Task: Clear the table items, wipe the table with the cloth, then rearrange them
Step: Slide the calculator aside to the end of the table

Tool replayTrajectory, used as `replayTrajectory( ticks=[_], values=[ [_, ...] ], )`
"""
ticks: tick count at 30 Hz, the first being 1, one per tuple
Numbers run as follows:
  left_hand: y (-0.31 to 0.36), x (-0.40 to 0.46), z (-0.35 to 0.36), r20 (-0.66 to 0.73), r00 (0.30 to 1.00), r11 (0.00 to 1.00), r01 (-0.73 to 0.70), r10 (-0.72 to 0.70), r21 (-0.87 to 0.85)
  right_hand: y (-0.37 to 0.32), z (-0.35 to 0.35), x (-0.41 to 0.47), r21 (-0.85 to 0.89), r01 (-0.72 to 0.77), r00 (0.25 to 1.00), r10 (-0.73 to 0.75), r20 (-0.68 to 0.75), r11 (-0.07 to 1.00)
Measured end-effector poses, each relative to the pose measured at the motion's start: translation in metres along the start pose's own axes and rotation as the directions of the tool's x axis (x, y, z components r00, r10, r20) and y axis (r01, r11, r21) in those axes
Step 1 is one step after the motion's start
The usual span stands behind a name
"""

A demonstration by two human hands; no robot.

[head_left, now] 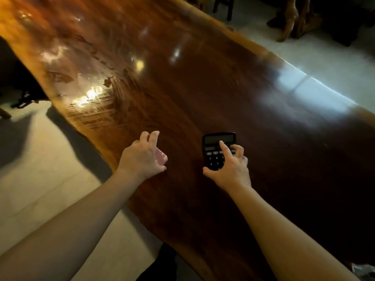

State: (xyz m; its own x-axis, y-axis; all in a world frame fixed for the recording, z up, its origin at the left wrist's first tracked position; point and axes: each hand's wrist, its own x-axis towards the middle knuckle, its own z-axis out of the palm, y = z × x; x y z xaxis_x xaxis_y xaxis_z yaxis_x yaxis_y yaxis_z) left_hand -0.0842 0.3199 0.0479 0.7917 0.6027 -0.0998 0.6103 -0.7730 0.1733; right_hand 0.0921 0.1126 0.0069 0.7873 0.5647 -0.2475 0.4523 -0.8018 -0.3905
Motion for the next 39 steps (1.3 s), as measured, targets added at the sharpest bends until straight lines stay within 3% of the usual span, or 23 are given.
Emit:
replayTrajectory(
  ticks=[11, 18, 33, 39],
  values=[
    [-0.109, 0.046, -0.002, -0.013, 0.998, 0.997, 0.066, -0.066, 0.034, -0.129, 0.064, 0.065, -0.042, 0.194, 0.976, -0.188, 0.113, 0.980],
    [-0.140, 0.058, -0.001, 0.002, 0.996, 0.996, 0.083, -0.084, 0.040, -0.171, 0.103, 0.085, -0.062, 0.229, 0.964, -0.218, 0.149, 0.971],
    [-0.148, 0.093, 0.001, 0.055, 0.996, 0.997, -0.066, 0.064, 0.043, -0.180, 0.146, 0.092, -0.121, 0.221, 0.967, -0.201, 0.157, 0.968],
    [-0.141, 0.089, -0.013, -0.033, 0.992, 0.990, -0.117, 0.120, 0.081, -0.164, 0.129, 0.090, -0.027, 0.232, 0.959, -0.224, 0.171, 0.972]
  ],
)
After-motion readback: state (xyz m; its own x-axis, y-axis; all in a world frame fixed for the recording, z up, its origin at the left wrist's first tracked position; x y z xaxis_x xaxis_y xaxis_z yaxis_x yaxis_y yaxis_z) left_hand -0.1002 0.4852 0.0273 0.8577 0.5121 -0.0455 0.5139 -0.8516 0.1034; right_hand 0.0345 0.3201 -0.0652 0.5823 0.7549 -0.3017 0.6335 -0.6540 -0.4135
